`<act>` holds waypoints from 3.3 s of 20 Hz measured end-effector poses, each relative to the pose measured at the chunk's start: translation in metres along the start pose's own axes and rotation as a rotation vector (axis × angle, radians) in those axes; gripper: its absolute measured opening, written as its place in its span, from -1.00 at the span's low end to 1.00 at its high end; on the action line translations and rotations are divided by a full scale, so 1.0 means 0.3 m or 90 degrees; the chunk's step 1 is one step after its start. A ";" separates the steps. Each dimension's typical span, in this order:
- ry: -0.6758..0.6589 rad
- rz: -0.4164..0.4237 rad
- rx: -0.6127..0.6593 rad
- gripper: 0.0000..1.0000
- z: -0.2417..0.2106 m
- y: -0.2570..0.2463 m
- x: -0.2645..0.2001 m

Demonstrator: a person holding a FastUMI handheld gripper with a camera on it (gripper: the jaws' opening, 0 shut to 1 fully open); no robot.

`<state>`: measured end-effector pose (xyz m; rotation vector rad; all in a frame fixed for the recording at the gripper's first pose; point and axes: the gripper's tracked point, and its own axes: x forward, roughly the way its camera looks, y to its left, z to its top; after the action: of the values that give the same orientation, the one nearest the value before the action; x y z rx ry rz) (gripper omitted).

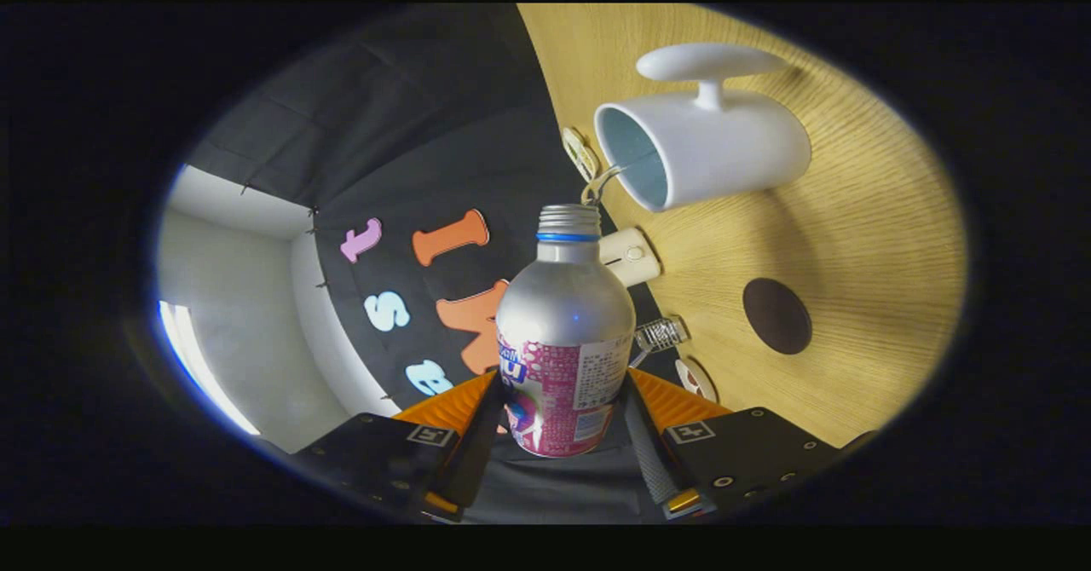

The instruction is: Take the bottle from table, then pour the juice into the cup, finally place the bottle on the coaster

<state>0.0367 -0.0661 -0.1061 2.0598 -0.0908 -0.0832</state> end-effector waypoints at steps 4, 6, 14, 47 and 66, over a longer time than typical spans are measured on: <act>-0.003 0.003 0.005 0.50 0.006 0.004 0.001; -0.010 0.006 0.013 0.50 0.009 0.010 0.013; -0.030 0.011 0.030 0.49 0.057 0.012 0.024; 0.000 0.085 0.160 0.50 -0.046 0.189 0.051; -0.045 0.074 0.197 0.49 0.064 0.114 0.052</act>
<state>0.0492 -0.1006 -0.0854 2.3558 -0.2817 -0.0737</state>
